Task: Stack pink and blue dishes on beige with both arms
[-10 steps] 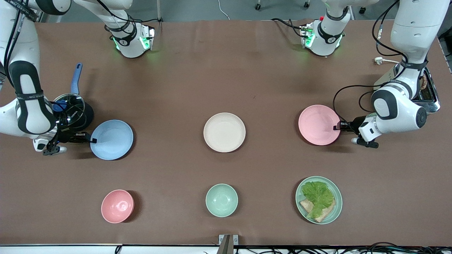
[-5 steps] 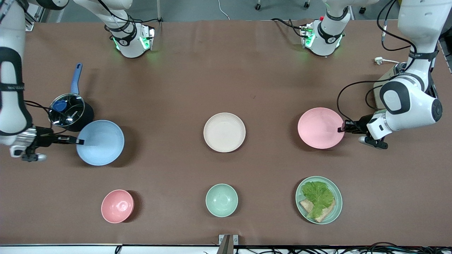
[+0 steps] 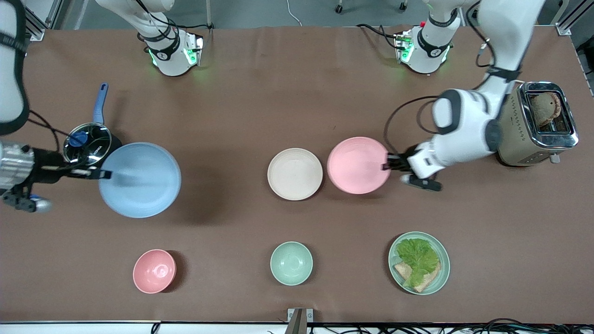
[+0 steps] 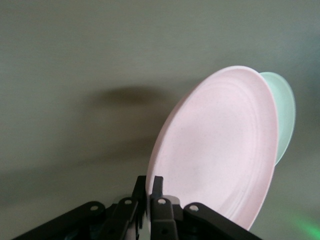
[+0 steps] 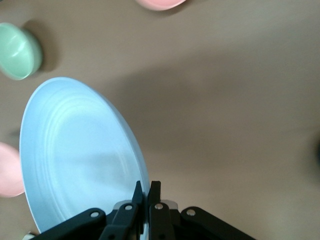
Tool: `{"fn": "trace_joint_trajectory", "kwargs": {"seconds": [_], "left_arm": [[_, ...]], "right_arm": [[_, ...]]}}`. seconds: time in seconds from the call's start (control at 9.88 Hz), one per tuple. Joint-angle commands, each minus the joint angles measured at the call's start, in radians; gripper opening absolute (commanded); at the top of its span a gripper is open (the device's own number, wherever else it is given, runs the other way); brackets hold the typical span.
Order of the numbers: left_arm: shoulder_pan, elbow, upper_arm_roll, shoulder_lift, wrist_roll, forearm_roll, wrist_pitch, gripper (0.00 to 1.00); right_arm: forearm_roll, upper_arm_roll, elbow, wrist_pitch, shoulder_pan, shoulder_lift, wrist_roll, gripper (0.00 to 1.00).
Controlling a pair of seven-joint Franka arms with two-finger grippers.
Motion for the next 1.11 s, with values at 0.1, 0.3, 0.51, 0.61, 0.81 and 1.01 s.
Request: {"fn": "trace_joint_trajectory", "kwargs": {"seconds": [0.1,0.3,0.51,0.61,0.81,1.01], "left_arm": [[-0.004,0.055,-0.15,0.157,-0.35,0.205,0.145,0.01],[-0.042,0.145,-0.194,0.264,-0.689,0.505,0.147,0.01],[-0.043,0.198,-0.239,0.343,-0.964,0.779,0.147,0.01],[-0.057,0.215,-0.242,0.366,-1.041,0.847,0.147,0.03],[-0.063,0.212,-0.262,0.358,-1.114,0.889,0.144,0.97],[-0.048,0.163,-0.262,0.282,-1.106,0.906,0.126,1.0]], "right_arm": [[-0.043,0.207,-0.058,0.006,-0.013,-0.032,0.105,0.01],[-0.045,0.267,-0.162,0.121,-0.013,-0.03,0.107,0.01],[-0.043,0.288,-0.241,0.193,-0.013,-0.027,0.108,0.0],[-0.043,0.316,-0.284,0.256,-0.012,-0.027,0.11,0.0],[-0.04,0.336,-0.33,0.33,-0.007,-0.024,0.133,0.0],[-0.034,0.37,-0.338,0.371,-0.005,-0.009,0.14,0.0]]}}
